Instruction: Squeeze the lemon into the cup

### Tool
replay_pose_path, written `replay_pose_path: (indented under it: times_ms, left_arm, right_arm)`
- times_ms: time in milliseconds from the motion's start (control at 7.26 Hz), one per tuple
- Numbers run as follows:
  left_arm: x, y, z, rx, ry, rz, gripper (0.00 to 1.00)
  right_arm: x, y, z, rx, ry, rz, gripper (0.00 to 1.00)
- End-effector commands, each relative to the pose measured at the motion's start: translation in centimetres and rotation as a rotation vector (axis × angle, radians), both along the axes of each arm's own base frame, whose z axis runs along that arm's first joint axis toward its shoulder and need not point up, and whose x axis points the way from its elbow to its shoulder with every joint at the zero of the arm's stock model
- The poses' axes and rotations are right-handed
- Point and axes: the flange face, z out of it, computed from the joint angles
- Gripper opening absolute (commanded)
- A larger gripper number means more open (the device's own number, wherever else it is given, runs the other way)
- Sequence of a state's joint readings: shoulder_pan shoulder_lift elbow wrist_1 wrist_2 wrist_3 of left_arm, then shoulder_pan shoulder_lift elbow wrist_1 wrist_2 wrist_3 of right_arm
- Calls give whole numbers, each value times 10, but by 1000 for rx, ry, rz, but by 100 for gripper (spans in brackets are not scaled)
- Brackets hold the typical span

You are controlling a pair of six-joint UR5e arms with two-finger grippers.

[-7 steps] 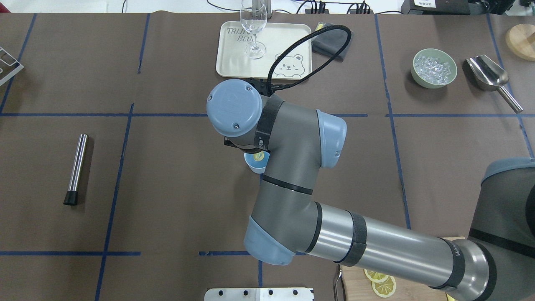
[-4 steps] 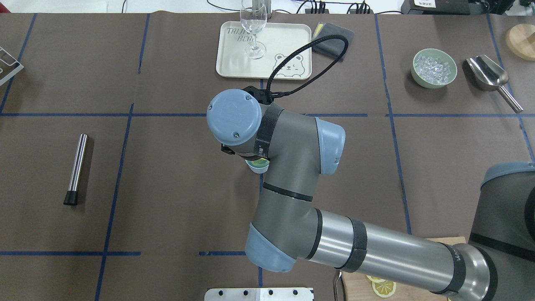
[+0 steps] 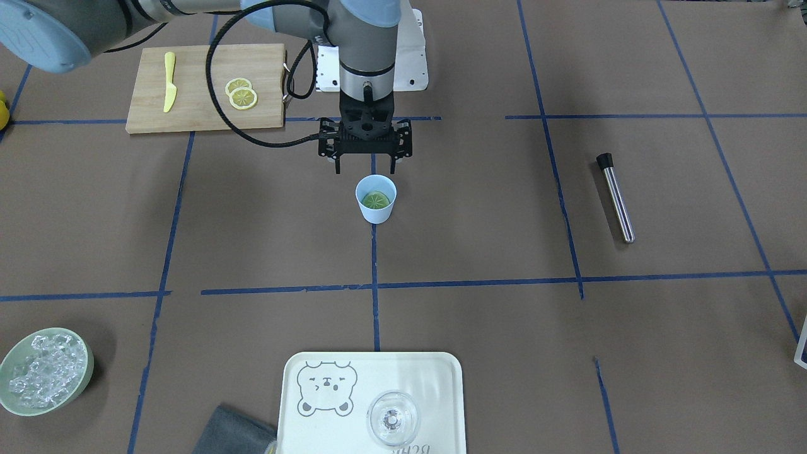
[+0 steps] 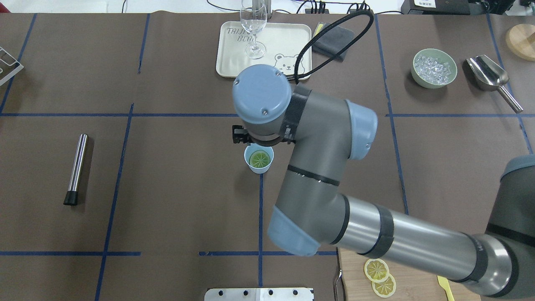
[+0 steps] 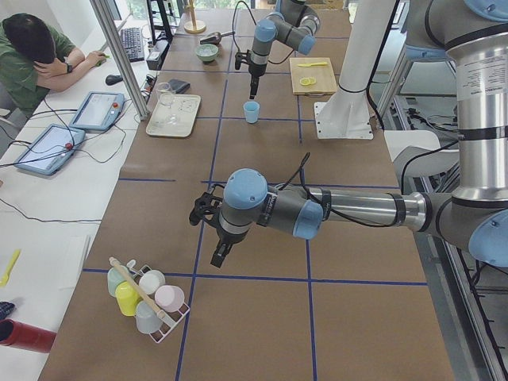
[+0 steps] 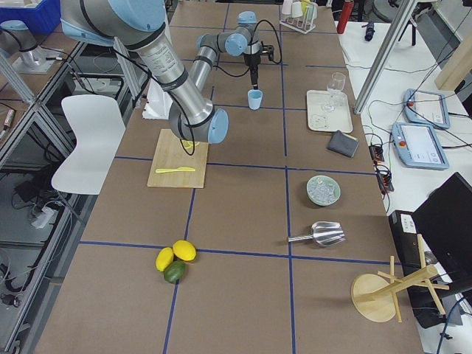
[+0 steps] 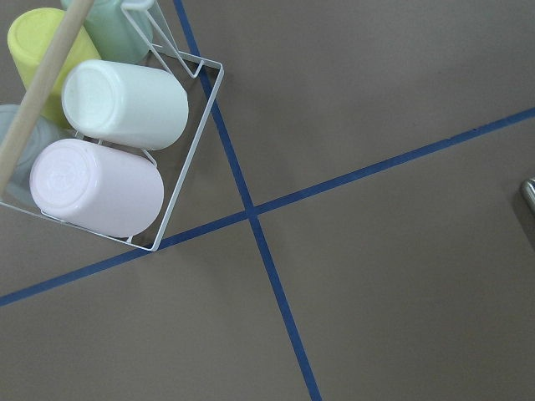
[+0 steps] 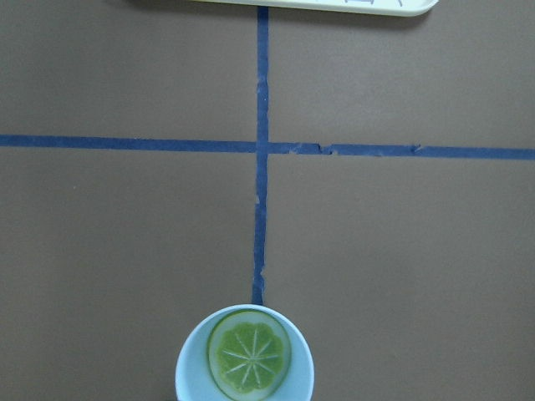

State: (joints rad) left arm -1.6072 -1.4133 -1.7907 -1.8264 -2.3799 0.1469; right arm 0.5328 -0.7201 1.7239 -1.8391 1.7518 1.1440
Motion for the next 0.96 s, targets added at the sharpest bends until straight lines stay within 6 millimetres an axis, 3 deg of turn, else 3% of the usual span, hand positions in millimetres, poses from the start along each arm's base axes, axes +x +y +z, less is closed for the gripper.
replay_pose_path:
  times_ms: [0, 138, 276, 413, 551, 689, 827]
  left_arm:
    - [-1, -19, -25, 58, -7, -6, 100]
    - [-2, -32, -46, 153, -8, -7, 100]
    - [-1, -41, -58, 328, -15, -5, 100]
    - [0, -75, -66, 470, -10, -2, 100]
    - [0, -76, -63, 473, -7, -4, 100]
    - [6, -77, -67, 494, -6, 5, 100]
    - [30, -78, -78, 494, 47, -16, 100]
  right_arm:
    - [137, -84, 56, 77, -6, -138, 100]
    - [212, -114, 101, 101, 6, -182, 100]
    - [269, -123, 156, 89, 37, -190, 100]
    - [310, -126, 194, 96, 67, -178, 100]
    - [363, -128, 241, 117, 110, -219, 100]
    - [405, -112, 307, 79, 163, -261, 100]
    - [457, -97, 354, 47, 198, -262, 100]
